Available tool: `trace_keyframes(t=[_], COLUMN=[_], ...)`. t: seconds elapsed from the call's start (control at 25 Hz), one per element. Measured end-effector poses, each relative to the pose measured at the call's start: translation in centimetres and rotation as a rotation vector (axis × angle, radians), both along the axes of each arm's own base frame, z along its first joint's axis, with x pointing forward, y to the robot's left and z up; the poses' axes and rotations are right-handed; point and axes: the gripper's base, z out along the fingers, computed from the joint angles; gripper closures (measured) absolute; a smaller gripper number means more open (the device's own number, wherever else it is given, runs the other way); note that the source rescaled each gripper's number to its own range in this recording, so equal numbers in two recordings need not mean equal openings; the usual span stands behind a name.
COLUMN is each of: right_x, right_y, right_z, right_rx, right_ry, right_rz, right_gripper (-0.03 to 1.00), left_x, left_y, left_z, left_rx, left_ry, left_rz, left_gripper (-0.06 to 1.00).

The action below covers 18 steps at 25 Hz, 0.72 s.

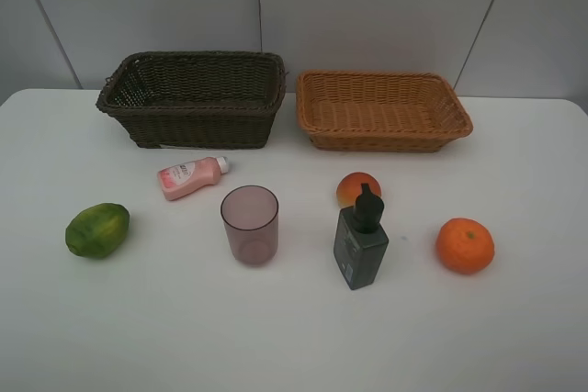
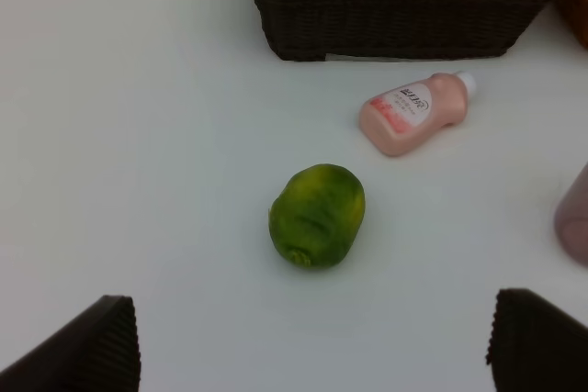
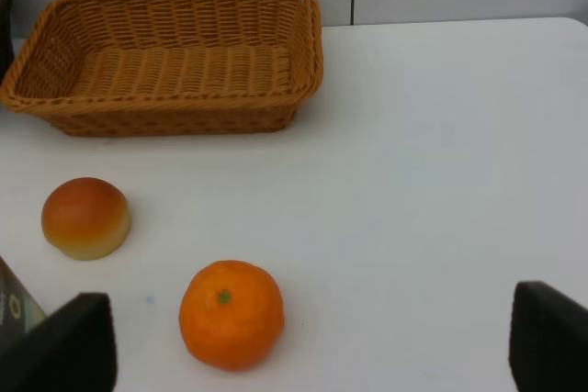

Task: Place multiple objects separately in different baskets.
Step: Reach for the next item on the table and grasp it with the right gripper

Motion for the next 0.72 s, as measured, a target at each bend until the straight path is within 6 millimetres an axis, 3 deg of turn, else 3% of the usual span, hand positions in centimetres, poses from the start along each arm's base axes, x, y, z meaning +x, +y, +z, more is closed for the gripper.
trace_keyframes(t=[0.72], right_x=[0.0], right_y=[0.0], right_z=[0.0], right_rx=[0.0], right_ry=[0.0], right_rz=[0.0], right_gripper=[0.08], left_x=[0.0], left_y=[0.0], left_z=[0.0], left_rx=[0.0], left_ry=[0.0], left_rz=[0.0], left_gripper=[-0.04])
